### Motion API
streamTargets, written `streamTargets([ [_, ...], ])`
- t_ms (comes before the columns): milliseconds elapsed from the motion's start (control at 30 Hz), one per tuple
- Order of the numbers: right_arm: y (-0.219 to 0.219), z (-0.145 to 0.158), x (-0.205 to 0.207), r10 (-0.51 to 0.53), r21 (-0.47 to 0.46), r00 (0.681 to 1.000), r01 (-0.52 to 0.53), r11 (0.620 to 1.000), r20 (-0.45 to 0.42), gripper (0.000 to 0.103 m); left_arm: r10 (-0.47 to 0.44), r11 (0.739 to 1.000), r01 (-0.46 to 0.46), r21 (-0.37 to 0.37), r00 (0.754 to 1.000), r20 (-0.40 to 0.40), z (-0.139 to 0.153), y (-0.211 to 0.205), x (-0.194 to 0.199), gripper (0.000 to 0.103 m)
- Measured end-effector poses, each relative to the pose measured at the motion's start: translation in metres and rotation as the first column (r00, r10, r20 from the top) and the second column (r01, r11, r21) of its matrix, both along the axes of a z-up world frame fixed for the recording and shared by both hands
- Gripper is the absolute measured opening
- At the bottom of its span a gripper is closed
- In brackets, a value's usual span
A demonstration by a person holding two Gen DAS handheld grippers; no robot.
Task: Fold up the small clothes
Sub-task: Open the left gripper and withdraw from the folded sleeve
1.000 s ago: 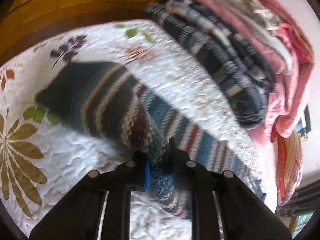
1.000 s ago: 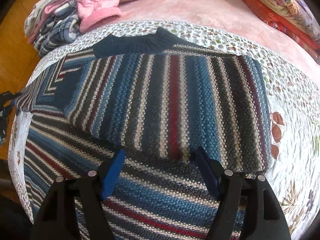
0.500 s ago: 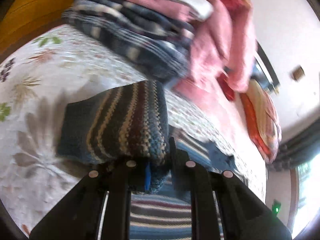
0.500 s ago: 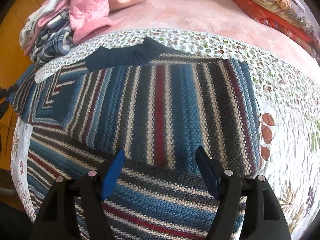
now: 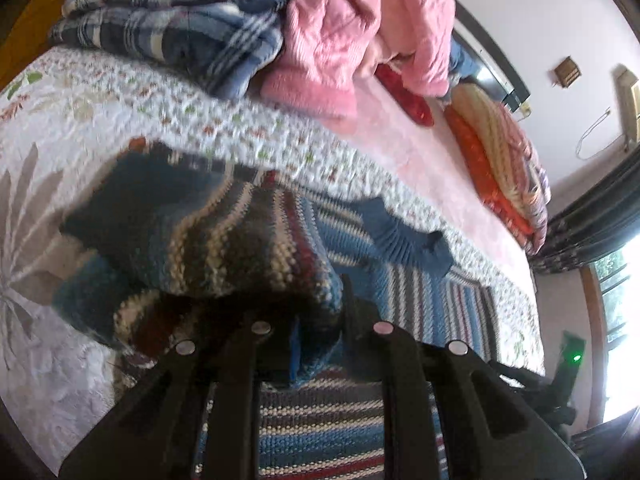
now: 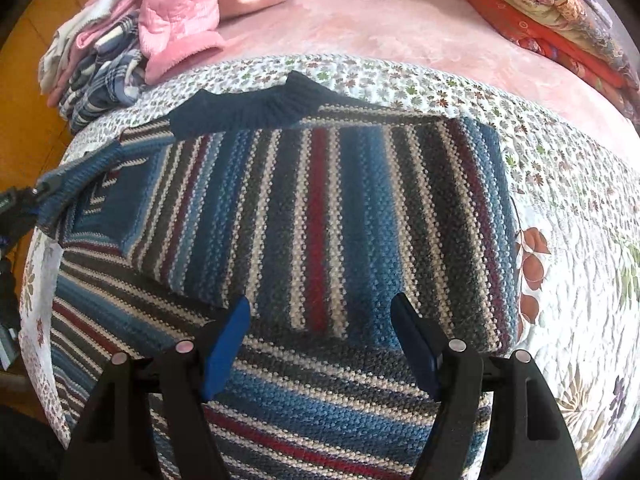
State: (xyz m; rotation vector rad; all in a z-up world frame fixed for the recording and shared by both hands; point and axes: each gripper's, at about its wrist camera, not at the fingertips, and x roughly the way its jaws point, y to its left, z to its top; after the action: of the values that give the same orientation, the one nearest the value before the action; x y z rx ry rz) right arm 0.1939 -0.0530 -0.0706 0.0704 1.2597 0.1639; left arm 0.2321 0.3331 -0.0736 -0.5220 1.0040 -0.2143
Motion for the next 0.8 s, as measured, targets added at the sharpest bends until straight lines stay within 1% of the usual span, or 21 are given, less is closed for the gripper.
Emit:
streamTargets([
  [100,0.002,-0.001,0.000,0.008,-0.007,1.000,-0.008,1.000,-0.001,0.073,-0.020,1.000,0.020,0.021,0.999,-0.025,-0.012,-0.007,0.002,0.016],
  [267,0.003,-0.001,0.000,0.008,-0.007,1.000,-0.008,1.000,-0.005,0.073,-0.042,0.998,0.046,0.042,0.995,-0.092,-0.036,-0.015,-0.001,0.029],
  [333,0.003,-0.001,0.001,0.008,-0.004,1.000,-0.008,1.000,-0.007,0.073,-0.037,0.998,0.043,0.046,0.992,-0.124,-0.047,-0.017,-0.004,0.031],
  [400,0.004,-0.001,0.001,0.010,0.002,1.000,-0.010,1.000,-0.007,0.073,-0.032,0.998,0.039,0.048,0.990,-0.140,-0.049,-0.018,-0.009,0.031],
  [467,0.004,0.001,0.002,0.010,0.011,1.000,-0.010,1.000,-0.006,0.073,-0.030,0.997,0.041,0.064,0.986,-0.163,-0.043,-0.020,-0.016,0.035],
  [500,0.004,0.002,0.002,0.011,0.018,1.000,-0.011,1.000,-0.005,0.073,-0.025,0.996,0.041,0.075,0.980,-0.197,-0.038,-0.020,-0.020,0.035],
  [533,0.004,0.003,0.002,0.012,0.024,1.000,-0.012,1.000,-0.006,0.073,-0.020,0.997,0.034,0.062,0.977,-0.212,-0.033,-0.018,-0.024,0.037],
  [567,0.004,0.003,0.002,0.013,0.030,1.000,-0.012,0.999,-0.007,0.073,-0.012,0.998,0.024,0.051,0.973,-0.231,-0.027,-0.016,-0.028,0.041],
  [633,0.005,0.005,0.001,0.014,0.033,1.000,-0.014,0.999,-0.008,0.073,0.002,1.000,-0.001,0.005,0.961,-0.277,-0.013,-0.010,-0.041,0.041],
  [667,0.006,0.007,0.000,0.014,0.042,1.000,-0.013,0.999,-0.009,0.073,0.004,1.000,-0.004,-0.001,0.957,-0.291,-0.005,-0.007,-0.047,0.041],
  [700,0.008,0.009,-0.001,0.013,0.056,1.000,-0.013,0.998,-0.011,0.073,0.002,1.000,-0.001,0.003,0.959,-0.283,0.005,-0.004,-0.052,0.041],
  [733,0.009,0.011,-0.001,0.013,0.077,1.000,-0.011,0.997,-0.013,0.073,0.000,1.000,0.007,0.026,0.964,-0.264,0.015,-0.001,-0.055,0.043],
  [767,0.013,0.015,-0.003,0.014,0.108,1.000,-0.013,0.994,-0.014,0.073,-0.003,0.997,0.021,0.072,0.970,-0.242,0.024,0.003,-0.056,0.046],
  [800,0.017,0.019,-0.004,0.020,0.130,1.000,-0.018,0.991,-0.014,0.073,-0.002,0.995,0.024,0.094,0.974,-0.228,0.027,0.007,-0.056,0.048],
])
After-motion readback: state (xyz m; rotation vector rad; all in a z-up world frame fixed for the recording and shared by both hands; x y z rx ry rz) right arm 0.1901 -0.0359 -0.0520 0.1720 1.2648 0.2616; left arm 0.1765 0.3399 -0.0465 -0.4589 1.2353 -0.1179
